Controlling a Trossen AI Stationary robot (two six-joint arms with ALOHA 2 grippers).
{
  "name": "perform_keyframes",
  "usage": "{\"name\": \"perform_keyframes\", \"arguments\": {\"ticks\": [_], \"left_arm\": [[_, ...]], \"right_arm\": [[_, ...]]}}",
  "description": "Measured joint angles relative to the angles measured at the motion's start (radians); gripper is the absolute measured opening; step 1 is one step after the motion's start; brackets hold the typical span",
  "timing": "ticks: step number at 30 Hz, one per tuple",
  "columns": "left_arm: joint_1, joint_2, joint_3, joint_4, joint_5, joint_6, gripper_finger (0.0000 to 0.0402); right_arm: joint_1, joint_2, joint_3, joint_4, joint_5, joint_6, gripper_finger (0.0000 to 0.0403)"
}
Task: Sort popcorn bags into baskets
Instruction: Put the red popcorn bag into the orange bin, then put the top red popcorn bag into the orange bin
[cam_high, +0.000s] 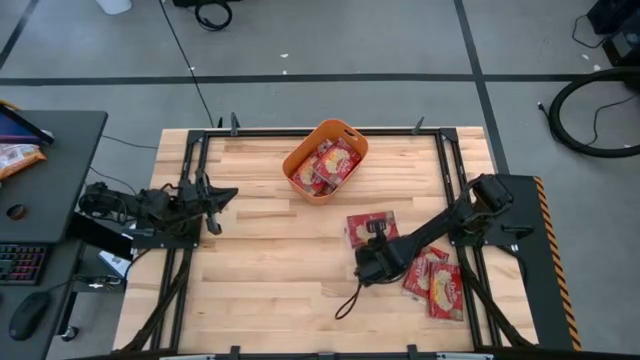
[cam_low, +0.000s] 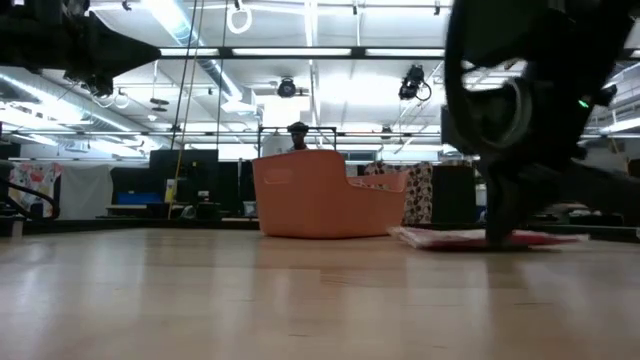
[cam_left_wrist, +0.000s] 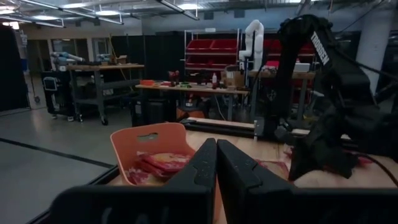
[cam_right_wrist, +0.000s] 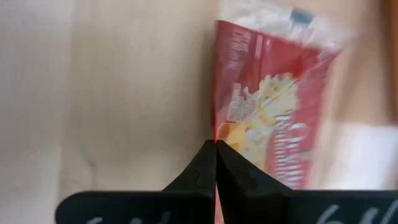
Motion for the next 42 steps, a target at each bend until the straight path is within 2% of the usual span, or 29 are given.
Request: {"name": "perform_keyframes", "arguments": {"ticks": [10,25,30,38,42], "left_arm": [[0.0,0.0,0.0,-0.004,0.001,-0.001,0.0016],[0.0,0.0,0.0,-0.003,0.001,0.004,0.0016],[0.0,0.0,0.0,-0.003,0.001,0.005,0.0016],[0.0,0.0,0.001,-0.002,0.0,0.005,0.0016],[0.0,0.0,0.001,-0.003,0.001,0.005,0.0016]], "right_arm": [[-0.048,-0.041,0.186,-0.332,0.141,0.015,0.0003],[-0.168,-0.293,0.207,-0.392,0.213,0.036,0.0001],[-0.225,-0.336,0.204,-0.296,0.069,0.001,0.0014],[-0.228,-0.3,0.094,-0.067,-0.125,-0.075,0.0093],[-0.21,-0.279,0.043,0.033,-0.196,-0.051,0.0126]]}}
